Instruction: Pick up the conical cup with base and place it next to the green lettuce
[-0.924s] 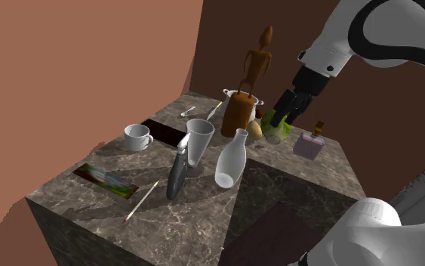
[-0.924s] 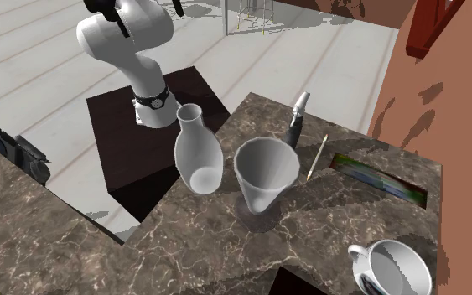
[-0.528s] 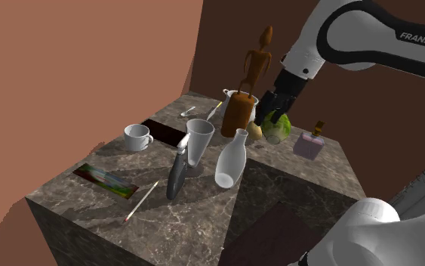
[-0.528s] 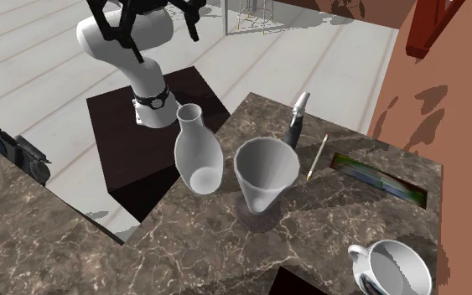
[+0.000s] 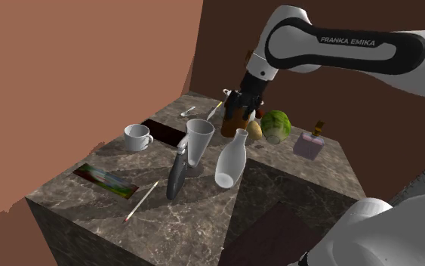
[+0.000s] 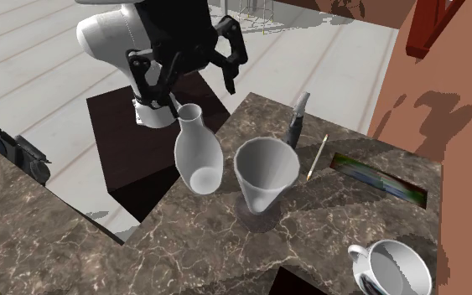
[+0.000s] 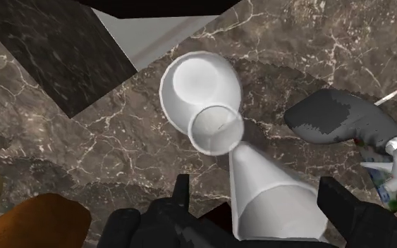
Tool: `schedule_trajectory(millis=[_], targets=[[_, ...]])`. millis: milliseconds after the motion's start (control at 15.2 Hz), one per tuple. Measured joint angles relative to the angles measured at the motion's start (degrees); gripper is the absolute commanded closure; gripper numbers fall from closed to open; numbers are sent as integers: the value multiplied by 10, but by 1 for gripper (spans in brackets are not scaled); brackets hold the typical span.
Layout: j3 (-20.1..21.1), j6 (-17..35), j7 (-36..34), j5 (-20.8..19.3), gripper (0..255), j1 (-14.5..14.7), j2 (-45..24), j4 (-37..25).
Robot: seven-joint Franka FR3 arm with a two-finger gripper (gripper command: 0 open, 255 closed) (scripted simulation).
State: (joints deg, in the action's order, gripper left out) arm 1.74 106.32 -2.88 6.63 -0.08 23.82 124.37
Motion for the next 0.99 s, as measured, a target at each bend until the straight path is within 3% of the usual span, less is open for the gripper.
schedule_trajectory(millis=[462, 990], targets=[[13, 65, -24, -10, 0, 0, -147, -82], [15, 119, -24, -12, 0, 1, -189, -71]])
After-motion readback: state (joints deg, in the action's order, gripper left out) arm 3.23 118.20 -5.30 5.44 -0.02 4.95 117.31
